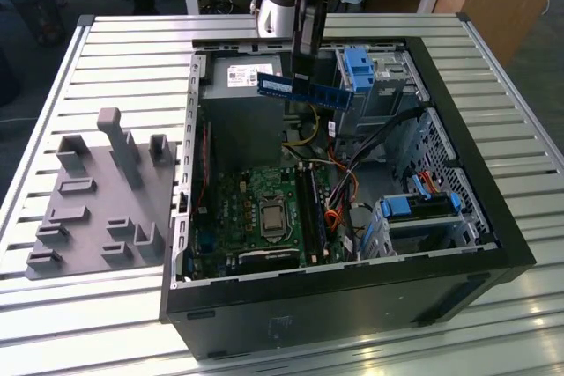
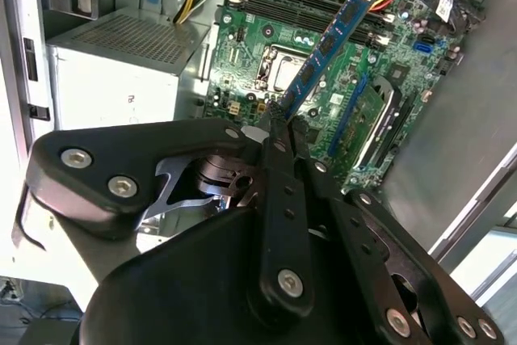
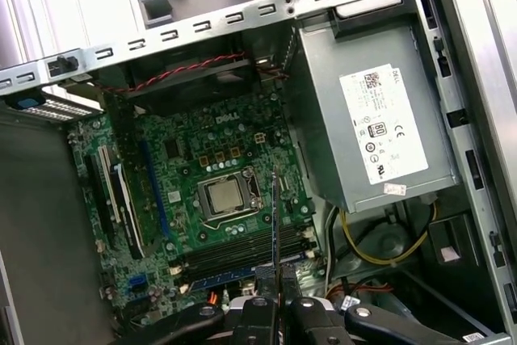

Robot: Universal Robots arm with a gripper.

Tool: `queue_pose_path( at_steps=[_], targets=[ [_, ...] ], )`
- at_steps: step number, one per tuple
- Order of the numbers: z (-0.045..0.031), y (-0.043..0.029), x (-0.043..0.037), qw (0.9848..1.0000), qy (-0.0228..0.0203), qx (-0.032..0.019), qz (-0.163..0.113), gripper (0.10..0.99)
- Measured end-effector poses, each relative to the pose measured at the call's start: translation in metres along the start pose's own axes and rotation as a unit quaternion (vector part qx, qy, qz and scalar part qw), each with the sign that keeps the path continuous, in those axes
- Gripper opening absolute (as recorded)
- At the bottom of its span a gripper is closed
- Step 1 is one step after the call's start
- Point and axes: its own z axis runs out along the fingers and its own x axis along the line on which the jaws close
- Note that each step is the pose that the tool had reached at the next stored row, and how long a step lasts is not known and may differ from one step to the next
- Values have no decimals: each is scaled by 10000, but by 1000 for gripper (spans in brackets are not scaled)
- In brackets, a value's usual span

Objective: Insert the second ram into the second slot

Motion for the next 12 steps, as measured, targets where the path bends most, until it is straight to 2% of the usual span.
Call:
queue_pose_path(
  at_steps=[12],
  targets=[
    [0, 0, -1, 9997, -2, 4, 259, 137]
  ],
)
